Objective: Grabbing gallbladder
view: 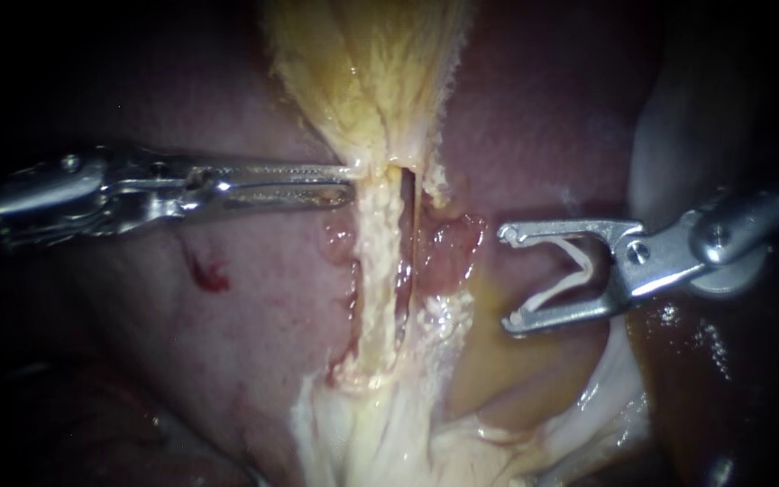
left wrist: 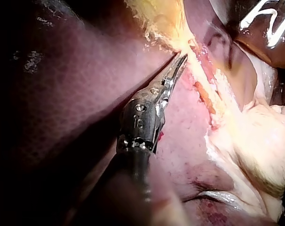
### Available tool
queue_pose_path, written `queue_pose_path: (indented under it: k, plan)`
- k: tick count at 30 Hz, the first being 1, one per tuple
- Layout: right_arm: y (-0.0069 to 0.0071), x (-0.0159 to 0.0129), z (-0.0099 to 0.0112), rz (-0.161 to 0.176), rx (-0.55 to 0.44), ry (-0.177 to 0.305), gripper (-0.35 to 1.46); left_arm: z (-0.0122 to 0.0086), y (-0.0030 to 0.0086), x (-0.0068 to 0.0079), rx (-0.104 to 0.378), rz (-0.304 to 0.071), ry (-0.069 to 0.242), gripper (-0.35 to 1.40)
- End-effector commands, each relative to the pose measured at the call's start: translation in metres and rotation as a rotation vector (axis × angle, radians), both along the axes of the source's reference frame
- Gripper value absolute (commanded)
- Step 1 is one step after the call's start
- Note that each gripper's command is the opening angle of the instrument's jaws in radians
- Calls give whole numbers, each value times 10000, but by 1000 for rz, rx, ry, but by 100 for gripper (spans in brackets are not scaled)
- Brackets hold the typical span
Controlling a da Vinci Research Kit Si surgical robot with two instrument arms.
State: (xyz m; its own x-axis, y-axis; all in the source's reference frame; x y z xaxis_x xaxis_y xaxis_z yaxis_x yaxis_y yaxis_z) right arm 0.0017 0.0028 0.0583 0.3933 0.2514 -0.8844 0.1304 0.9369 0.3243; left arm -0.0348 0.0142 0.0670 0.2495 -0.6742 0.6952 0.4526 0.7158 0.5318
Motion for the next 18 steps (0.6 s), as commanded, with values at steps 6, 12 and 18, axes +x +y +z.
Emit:
queue_pose_path:
  k: [6,12,18]
  plan:
    - [0,0,0,0,0,0,50,-25,9,9,16,2,-8,-35]
    - [0,0,0,0,0,0,50,-51,24,28,31,-3,-5,-35]
    - [0,-1,0,0,0,0,50,-74,34,46,36,-32,-13,-35]
